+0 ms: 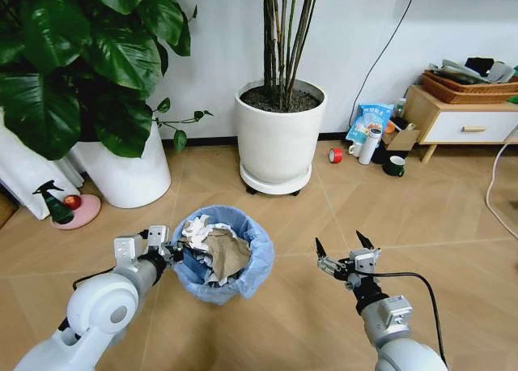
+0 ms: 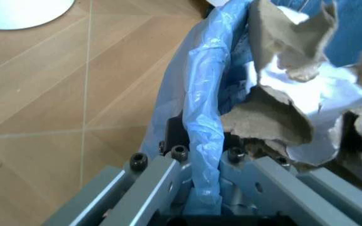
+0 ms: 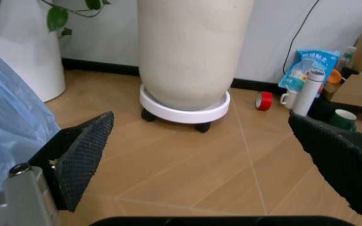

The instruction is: Pick up the trash bin and place the garbage on the floor into it.

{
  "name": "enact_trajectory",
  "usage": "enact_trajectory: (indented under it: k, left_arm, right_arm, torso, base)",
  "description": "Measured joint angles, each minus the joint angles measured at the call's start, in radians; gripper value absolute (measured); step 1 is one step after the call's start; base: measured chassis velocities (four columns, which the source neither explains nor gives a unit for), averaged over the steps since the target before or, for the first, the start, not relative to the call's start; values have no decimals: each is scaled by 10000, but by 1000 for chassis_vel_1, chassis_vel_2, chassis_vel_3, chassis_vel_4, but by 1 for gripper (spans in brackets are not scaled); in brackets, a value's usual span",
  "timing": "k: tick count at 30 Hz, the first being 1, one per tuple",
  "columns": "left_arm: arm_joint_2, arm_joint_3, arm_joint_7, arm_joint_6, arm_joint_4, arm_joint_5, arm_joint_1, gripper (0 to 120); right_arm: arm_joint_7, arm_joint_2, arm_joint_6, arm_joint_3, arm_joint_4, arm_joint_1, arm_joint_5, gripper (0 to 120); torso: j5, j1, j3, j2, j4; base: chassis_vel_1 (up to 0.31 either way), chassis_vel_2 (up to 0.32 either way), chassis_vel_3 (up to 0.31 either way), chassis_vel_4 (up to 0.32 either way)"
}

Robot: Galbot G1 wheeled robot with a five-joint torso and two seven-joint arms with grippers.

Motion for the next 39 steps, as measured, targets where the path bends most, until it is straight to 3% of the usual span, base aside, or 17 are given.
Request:
enact_trajectory:
  k: [39]
  left_arm:
    - [94, 21, -52, 2, -160, -18, 97, 0]
  right_arm:
    - [-33, -157, 142, 57, 144, -218, -103, 100]
  torso:
    - [-5, 0, 1, 0, -1]
  base:
    - [218, -107, -219, 104]
